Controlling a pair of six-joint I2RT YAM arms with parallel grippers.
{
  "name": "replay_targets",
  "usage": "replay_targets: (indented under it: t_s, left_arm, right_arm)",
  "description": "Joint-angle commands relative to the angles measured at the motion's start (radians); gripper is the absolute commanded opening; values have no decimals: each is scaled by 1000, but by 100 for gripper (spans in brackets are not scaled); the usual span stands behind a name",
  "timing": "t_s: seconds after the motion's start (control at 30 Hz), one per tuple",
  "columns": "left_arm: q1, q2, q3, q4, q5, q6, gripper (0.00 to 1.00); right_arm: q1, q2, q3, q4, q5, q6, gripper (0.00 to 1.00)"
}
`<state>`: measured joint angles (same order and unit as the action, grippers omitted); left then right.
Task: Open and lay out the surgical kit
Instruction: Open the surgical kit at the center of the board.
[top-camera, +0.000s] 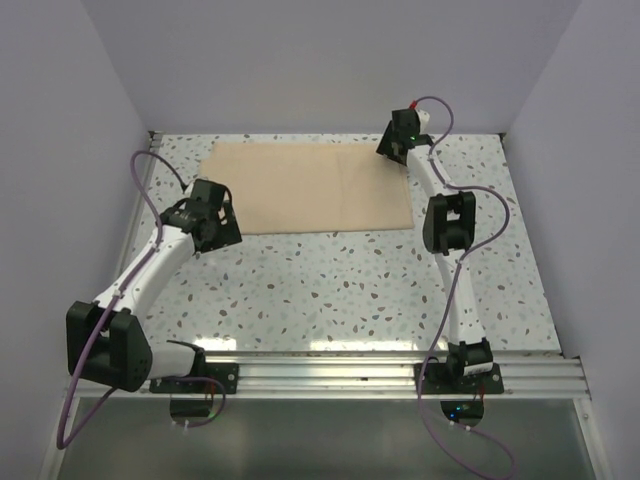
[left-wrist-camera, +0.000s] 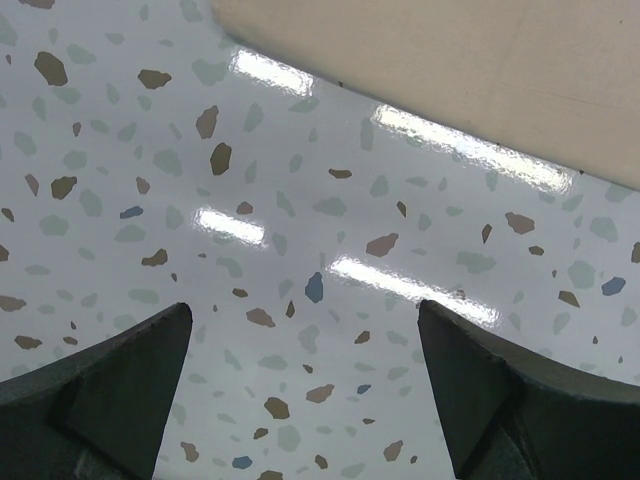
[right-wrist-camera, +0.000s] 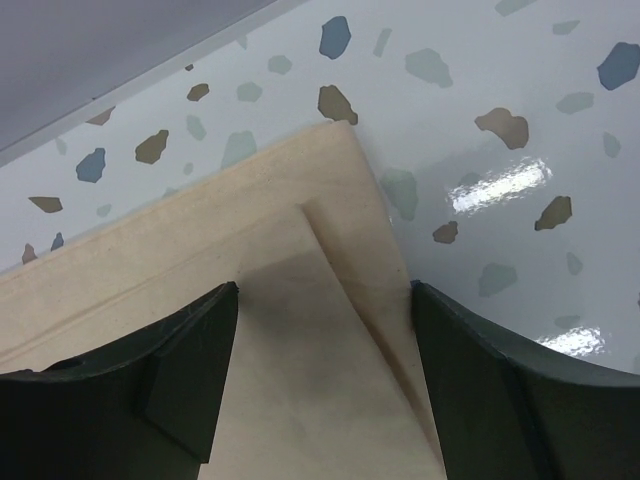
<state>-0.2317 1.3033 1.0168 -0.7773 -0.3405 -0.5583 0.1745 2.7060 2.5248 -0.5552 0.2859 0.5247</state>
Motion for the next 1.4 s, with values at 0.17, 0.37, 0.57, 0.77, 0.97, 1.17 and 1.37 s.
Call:
replay_targets:
  t_s: [0.17, 0.37, 0.57, 0.77, 0.97, 1.17, 1.37]
  left_arm:
    - [-11, 66, 42, 15, -20, -12, 99]
    - [-15, 94, 72, 6, -25, -6, 99]
    - [-20, 111, 80, 6, -25, -8, 99]
    - [-27, 128, 71, 24, -25, -12, 99]
    - [-29, 128, 69, 24, -35, -9, 99]
    - [-29, 134, 62, 30, -40, -8, 99]
    - [-29, 145, 65, 32, -45, -3, 99]
  right_arm:
    - [8, 29, 55, 120, -33, 43, 72]
    - [6, 21, 48, 113, 19, 28, 71]
    - [8, -89, -44, 182, 101, -5, 70]
    - [8, -72, 20, 193, 49, -3, 70]
    - [11, -54, 8, 196, 13, 21, 70]
    - [11, -12, 28, 192, -11, 37, 68]
    - [14, 11, 25, 184, -33, 47, 66]
